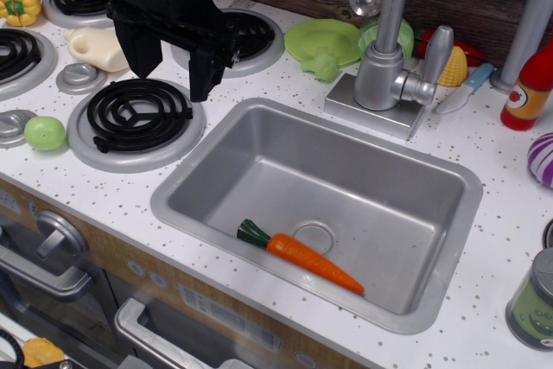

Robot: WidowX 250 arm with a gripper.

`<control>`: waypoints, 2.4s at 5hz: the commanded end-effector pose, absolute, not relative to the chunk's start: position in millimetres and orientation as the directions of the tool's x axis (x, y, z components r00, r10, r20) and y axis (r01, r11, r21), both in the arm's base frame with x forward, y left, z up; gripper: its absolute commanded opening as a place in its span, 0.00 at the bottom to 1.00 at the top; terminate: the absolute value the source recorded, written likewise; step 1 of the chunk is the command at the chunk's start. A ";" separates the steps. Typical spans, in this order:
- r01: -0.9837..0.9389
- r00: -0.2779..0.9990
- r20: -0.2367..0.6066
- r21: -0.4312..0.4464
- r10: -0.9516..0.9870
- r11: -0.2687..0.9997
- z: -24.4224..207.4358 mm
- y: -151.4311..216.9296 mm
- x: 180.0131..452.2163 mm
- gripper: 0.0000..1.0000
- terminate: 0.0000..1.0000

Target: Put red bottle in sink

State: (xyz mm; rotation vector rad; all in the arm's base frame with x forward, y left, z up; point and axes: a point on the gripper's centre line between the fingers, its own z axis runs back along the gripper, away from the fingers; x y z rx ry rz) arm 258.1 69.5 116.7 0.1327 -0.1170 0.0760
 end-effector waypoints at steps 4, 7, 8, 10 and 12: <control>0.012 0.960 0.272 0.209 -0.070 0.978 157.5 -82.8 302.2 1.00 0.00; 0.145 0.885 0.432 0.096 -0.173 0.985 154.7 -144.1 401.2 1.00 0.00; 0.177 0.858 0.471 0.098 -0.203 0.979 158.6 -145.2 430.5 1.00 0.00; 0.215 0.820 0.529 0.067 -0.217 0.974 150.4 -158.6 465.8 1.00 0.00; 0.256 0.796 0.558 0.039 -0.233 0.966 137.0 -166.5 479.5 1.00 0.00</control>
